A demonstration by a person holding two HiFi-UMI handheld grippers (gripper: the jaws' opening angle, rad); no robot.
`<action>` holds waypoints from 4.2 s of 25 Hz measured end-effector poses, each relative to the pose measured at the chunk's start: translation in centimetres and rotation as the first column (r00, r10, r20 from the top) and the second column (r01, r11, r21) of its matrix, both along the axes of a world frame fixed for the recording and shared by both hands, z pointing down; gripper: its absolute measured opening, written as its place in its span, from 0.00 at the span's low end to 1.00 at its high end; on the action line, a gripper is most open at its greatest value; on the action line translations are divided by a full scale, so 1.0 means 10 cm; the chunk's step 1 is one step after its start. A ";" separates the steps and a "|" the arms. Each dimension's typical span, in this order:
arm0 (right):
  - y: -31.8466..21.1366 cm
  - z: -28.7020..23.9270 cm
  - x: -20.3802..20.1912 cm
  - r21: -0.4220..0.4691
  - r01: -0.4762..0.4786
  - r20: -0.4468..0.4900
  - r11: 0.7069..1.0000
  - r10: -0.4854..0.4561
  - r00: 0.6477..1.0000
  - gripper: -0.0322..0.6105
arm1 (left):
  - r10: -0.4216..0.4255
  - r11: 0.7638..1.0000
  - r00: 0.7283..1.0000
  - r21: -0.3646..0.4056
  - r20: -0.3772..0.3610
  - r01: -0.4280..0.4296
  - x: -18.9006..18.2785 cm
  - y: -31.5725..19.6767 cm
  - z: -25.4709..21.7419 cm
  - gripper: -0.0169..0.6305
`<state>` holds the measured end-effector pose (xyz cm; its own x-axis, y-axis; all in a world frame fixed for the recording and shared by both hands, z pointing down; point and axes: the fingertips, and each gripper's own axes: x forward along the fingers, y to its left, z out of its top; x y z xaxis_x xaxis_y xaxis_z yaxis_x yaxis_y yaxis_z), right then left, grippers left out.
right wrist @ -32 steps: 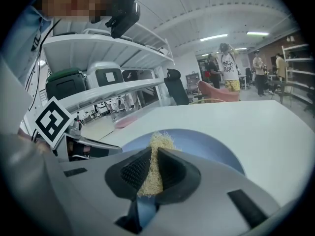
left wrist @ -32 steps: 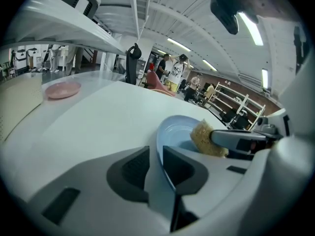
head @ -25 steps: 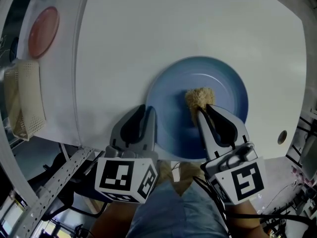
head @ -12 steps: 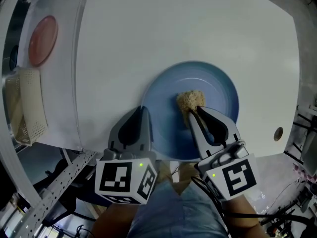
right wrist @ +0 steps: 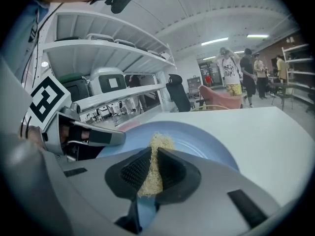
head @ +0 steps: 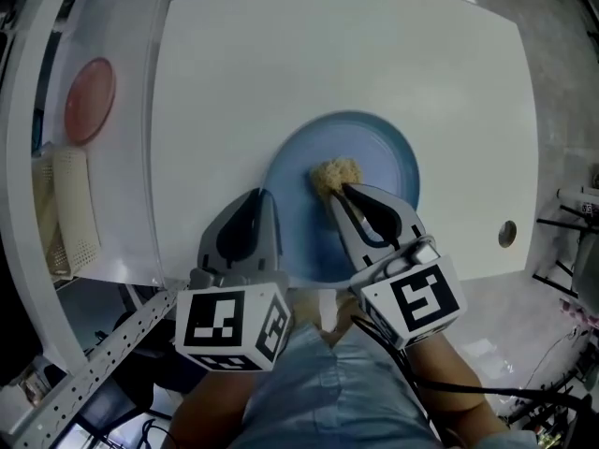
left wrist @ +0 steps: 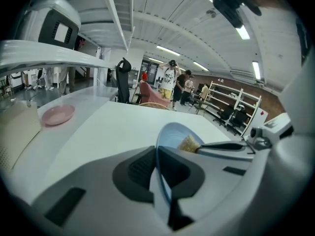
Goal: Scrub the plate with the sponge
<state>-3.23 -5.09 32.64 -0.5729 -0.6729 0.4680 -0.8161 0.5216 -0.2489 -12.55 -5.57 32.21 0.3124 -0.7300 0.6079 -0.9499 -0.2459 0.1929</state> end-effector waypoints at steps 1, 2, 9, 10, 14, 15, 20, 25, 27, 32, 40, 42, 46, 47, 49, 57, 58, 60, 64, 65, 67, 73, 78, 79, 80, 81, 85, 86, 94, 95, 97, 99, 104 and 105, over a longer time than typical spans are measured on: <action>0.00 -0.02 -0.02 0.004 0.006 0.011 1.000 -0.006 1.000 0.12 | 0.002 1.000 1.000 0.003 0.003 -0.002 0.01 -0.01 -0.02 0.06; 0.01 -0.04 -0.05 0.006 0.015 0.023 1.000 -0.015 1.000 0.12 | 0.004 1.000 1.000 0.005 0.006 -0.004 0.02 -0.01 -0.03 0.06; 0.20 -0.09 -0.31 0.025 0.125 0.079 0.992 -0.127 0.989 0.12 | 0.005 1.000 1.000 -0.004 0.008 -0.005 0.05 0.00 -0.02 0.06; 0.24 -0.09 -0.35 0.026 0.141 0.085 0.990 -0.143 0.986 0.12 | 0.003 1.000 1.000 -0.004 0.008 -0.003 0.04 0.00 -0.02 0.06; 0.40 -0.10 -0.50 0.016 0.190 0.120 0.982 -0.191 0.974 0.12 | -0.004 1.000 1.000 -0.002 0.006 0.004 0.04 0.02 -0.03 0.06; 0.44 -0.10 -0.52 0.009 0.196 0.129 0.980 -0.196 0.972 0.12 | -0.004 1.000 1.000 -0.002 0.006 0.004 0.03 0.03 -0.03 0.06; 0.57 -0.07 -0.56 -0.017 0.247 0.139 0.969 -0.242 0.960 0.12 | -0.004 1.000 1.000 -0.003 0.006 0.004 0.03 0.08 -0.04 0.06; 0.73 -0.04 -0.58 -0.032 0.293 0.133 0.956 -0.286 0.949 0.12 | -0.002 1.000 1.000 0.006 0.011 0.001 0.04 0.11 -0.06 0.06; 0.80 -0.02 -0.58 -0.042 0.305 0.130 0.951 -0.298 0.946 0.12 | 0.000 1.000 1.000 0.010 0.013 0.000 0.03 0.12 -0.07 0.06; 0.92 0.05 -0.49 -0.066 0.312 0.120 0.948 -0.303 0.946 0.12 | 0.006 1.000 1.000 0.003 0.008 -0.006 0.08 0.14 -0.05 0.06; 1.04 0.15 -0.28 -0.096 0.303 0.070 0.948 -0.297 0.952 0.12 | 0.010 1.000 1.000 -0.003 0.000 -0.010 0.13 0.15 -0.05 0.06; 1.05 0.18 -0.19 -0.110 0.290 0.056 0.951 -0.285 0.957 0.12 | 0.014 1.000 1.000 -0.001 0.005 -0.014 0.15 0.15 -0.05 0.06; 1.06 0.25 -0.01 -0.136 0.255 0.031 0.957 -0.254 0.967 0.12 | 0.022 1.000 1.000 0.005 0.020 -0.022 0.16 0.14 -0.07 0.06; 1.06 0.27 0.03 -0.141 0.246 0.023 0.959 -0.245 0.969 0.12 | 0.023 1.000 0.999 0.007 0.023 -0.023 0.15 0.14 -0.07 0.06; 1.06 0.29 0.09 -0.146 0.227 0.001 0.963 -0.229 0.973 0.12 | 0.026 1.000 0.999 0.009 0.029 -0.026 0.13 0.15 -0.07 0.06; 0.97 0.37 0.34 -0.159 0.145 -0.066 0.977 -0.157 0.985 0.12 | 0.041 0.999 0.999 0.011 0.035 -0.041 0.10 0.15 -0.07 0.06; 0.96 0.38 0.37 -0.160 0.135 -0.074 0.978 -0.148 0.986 0.12 | 0.041 0.999 0.999 0.007 0.036 -0.041 0.08 0.16 -0.06 0.06; 0.91 0.40 0.43 -0.162 0.114 -0.089 0.980 -0.130 0.988 0.12 | 0.041 0.999 0.998 0.005 0.043 -0.042 0.08 0.16 -0.05 0.06; 0.82 0.40 0.57 -0.161 0.075 -0.114 0.984 -0.094 0.989 0.12 | 0.055 0.998 0.997 0.007 0.059 -0.055 0.08 0.14 -0.06 0.06; 0.79 0.39 0.60 -0.160 0.065 -0.120 0.985 -0.085 0.989 0.12 | 0.056 0.998 0.997 0.004 0.057 -0.056 0.08 0.14 -0.06 0.06; 0.74 0.39 0.67 -0.156 0.043 -0.135 0.987 -0.064 0.989 0.12 | 0.059 0.998 0.997 0.002 0.055 -0.059 0.08 0.13 -0.07 0.06; 0.53 0.39 0.83 -0.135 -0.025 -0.173 0.991 0.001 0.985 0.12 | 0.082 0.997 0.994 0.006 0.068 -0.083 0.11 0.09 -0.06 0.06; 0.34 0.38 0.92 -0.114 -0.062 -0.189 0.992 0.039 0.981 0.12 | 0.090 0.996 0.994 0.002 0.068 -0.091 0.12 0.06 -0.07 0.06; 0.29 0.38 0.95 -0.110 -0.070 -0.193 0.991 0.048 0.980 0.12 | 0.094 0.996 0.993 0.002 0.069 -0.094 0.12 0.06 -0.07 0.06; 0.25 0.37 0.97 -0.107 -0.078 -0.195 0.991 0.056 0.979 0.12 | 0.097 0.995 0.993 0.002 0.070 -0.098 0.13 0.05 -0.07 0.06; 0.21 0.37 0.98 -0.104 -0.085 -0.198 0.991 0.063 0.978 0.12 | 0.100 0.995 0.993 0.001 0.070 -0.100 0.14 0.05 -0.07 0.06; 0.05 0.36 0.99 -0.095 -0.100 -0.209 0.990 0.078 0.975 0.12 | 0.103 0.995 0.993 -0.005 0.060 -0.103 0.13 0.02 -0.07 0.06; 0.01 0.35 0.99 -0.093 -0.104 -0.212 0.990 0.082 0.974 0.12 | 0.104 0.995 0.993 -0.005 0.058 -0.104 0.13 0.01 -0.07 0.06; -0.31 0.27 0.92 -0.058 -0.118 -0.222 0.991 0.102 0.970 0.12 | 0.117 0.993 0.992 -0.013 0.046 -0.116 0.16 -0.03 -0.05 0.06; -0.35 0.26 0.90 -0.054 -0.115 -0.223 0.992 0.100 0.970 0.12 | 0.118 0.993 0.992 -0.013 0.043 -0.117 0.18 -0.04 -0.05 0.06; -0.43 0.23 0.87 -0.046 -0.110 -0.226 0.993 0.097 0.969 0.12 | 0.120 0.993 0.992 -0.012 0.035 -0.119 0.19 -0.06 -0.05 0.06; -0.50 0.20 0.82 -0.034 -0.105 -0.230 0.994 0.094 0.969 0.12 | 0.122 0.993 0.992 -0.010 0.028 -0.122 0.20 -0.08 -0.06 0.06; -0.64 0.10 0.64 -0.003 -0.077 -0.235 0.997 0.074 0.969 0.12 | 0.118 0.993 0.993 -0.006 0.012 -0.118 0.18 -0.10 -0.09 0.06; -0.66 0.08 0.60 0.004 -0.071 -0.235 0.997 0.070 0.969 0.12 | 0.117 0.993 0.993 -0.004 0.008 -0.117 0.19 -0.11 -0.09 0.06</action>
